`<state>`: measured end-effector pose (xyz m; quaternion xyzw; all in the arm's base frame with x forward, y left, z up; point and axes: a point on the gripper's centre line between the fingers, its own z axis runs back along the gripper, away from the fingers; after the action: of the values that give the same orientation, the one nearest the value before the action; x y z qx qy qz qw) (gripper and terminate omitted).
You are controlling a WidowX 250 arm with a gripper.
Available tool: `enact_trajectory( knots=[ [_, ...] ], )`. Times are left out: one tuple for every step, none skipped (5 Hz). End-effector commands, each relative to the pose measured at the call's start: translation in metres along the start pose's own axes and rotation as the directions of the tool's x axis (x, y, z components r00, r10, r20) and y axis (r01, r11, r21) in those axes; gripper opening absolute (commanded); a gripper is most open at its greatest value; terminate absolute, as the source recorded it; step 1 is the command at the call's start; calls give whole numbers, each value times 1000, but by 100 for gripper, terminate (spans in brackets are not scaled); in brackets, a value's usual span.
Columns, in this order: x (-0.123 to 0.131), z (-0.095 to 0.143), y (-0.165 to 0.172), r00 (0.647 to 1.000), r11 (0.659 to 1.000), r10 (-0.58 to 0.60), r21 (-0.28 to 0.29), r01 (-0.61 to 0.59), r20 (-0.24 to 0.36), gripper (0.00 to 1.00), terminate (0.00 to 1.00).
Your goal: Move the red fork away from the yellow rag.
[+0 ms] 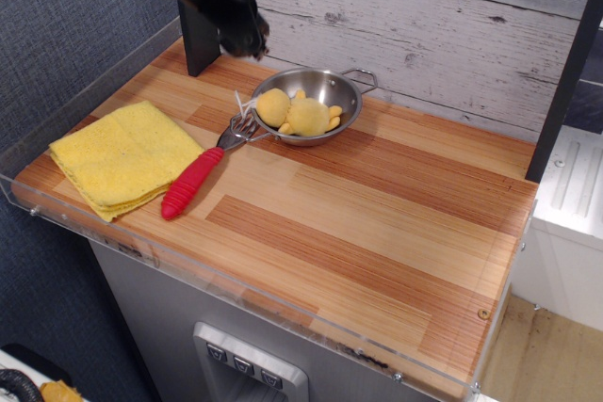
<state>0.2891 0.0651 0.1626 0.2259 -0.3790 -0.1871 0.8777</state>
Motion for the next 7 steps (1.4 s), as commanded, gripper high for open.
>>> enact_trajectory(
  knots=[
    [-22, 8, -5, 999, 999, 41, 2, -41, -31, 100, 0],
    [-48, 2, -15, 986, 996, 88, -20, -92, -141, 100, 0],
    [-66, 0, -25, 960, 987, 131, -54, -149, -249, 100, 0],
    [-73, -4, -35, 923, 966, 215, -70, -249, -319, 100, 0],
    [-82, -8, -41, 882, 939, 287, -73, -336, -373, 100, 0],
    [-91, -16, -40, 826, 899, 377, -48, -435, -420, 100, 0],
    [-99, -26, -34, 778, 869, 435, -16, -495, -453, 100, 0]
  ],
)
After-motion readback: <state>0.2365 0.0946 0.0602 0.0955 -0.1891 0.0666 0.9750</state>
